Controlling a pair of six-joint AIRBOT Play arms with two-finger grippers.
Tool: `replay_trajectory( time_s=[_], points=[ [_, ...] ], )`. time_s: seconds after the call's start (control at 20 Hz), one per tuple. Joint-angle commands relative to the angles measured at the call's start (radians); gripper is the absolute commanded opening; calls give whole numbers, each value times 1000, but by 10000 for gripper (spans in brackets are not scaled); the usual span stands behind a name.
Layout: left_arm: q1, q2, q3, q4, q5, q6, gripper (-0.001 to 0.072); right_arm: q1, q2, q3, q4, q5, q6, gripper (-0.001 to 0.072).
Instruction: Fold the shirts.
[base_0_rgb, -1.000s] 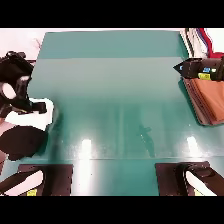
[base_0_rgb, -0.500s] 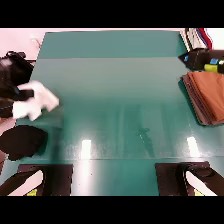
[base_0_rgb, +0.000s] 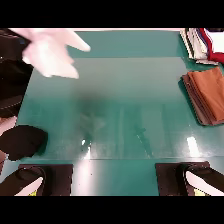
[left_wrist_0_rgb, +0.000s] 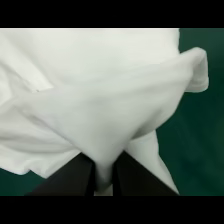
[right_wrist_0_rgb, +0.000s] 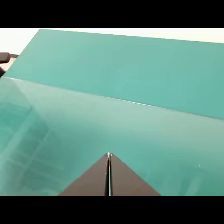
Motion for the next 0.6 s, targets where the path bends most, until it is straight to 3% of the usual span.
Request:
replay_trajectory(
  time_s=[0.0, 0.3, 0.35, 0.4, 0.45, 0.55],
  points=[
    [-212, -123, 32, -12, -38, -32, 30, 0, -70, 126, 0, 89, 0, 22],
    [-348, -492, 32, -217, -64, 77, 34, 0, -98, 169, -3, 125, -1, 22],
    [-346, -540, 32, -245, -42, 85, 178, 0, -98, 169, -3, 125, -1, 22],
    [-346, -581, 32, -248, -15, 85, 559, 0, -98, 169, -2, 125, -1, 22],
    [-343, -616, 32, -246, 16, 74, 707, 0, -98, 169, -3, 125, -1, 22],
    [-325, -652, 32, -237, 58, 78, 694, 0, -98, 169, -3, 125, -1, 22]
  ],
)
